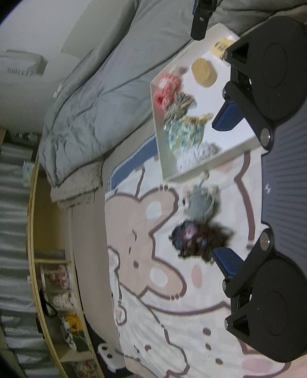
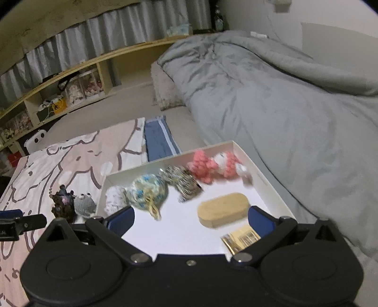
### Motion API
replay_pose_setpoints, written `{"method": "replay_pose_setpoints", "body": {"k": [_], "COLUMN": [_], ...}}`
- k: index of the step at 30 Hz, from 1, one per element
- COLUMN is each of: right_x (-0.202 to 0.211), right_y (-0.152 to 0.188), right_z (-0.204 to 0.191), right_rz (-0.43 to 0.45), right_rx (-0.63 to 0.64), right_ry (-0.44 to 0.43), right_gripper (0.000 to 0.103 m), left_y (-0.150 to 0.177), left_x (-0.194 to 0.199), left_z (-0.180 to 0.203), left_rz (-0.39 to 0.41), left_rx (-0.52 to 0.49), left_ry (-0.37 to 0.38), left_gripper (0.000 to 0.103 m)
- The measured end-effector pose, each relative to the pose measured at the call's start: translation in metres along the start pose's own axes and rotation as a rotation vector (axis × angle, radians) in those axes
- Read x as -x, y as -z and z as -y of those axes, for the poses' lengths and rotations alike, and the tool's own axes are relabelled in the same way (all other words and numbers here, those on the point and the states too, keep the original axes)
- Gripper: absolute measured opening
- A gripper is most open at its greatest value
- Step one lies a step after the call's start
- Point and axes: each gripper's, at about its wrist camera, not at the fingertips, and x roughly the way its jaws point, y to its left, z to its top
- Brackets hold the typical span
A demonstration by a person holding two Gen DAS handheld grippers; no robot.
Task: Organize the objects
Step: 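Move both tools back toward the crocheted toys on the blanket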
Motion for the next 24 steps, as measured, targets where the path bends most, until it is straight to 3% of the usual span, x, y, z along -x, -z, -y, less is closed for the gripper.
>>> {"method": "replay_pose_setpoints", "body": {"k": [8, 15, 24], "right_x": [-0.017, -0.031, -0.058], "right_y": [-0.012, -0.021, -0.026], "right_z": [-0.048, -0.09, -0.132], "right_rz": [0.022, 0.039, 0.034], "right_rx": [0.03, 0.022, -0.055], "right_ry": [-0.052, -0.118, -0.206], "right_gripper": [0.103, 0.103, 0.103], "left_y": [-0.002, -0.002, 0.002], "left_x": [0.0, -0.005, -0.019], "left_z": [-0.043, -0.073, -0.088], "left_rz": [0.031, 0.069, 0.105], "left_rx": [0.042, 0.108, 0.1], "left_ry": [-0.064, -0.07, -0.068], "left_gripper": [0.103, 0.103, 0.103]}}
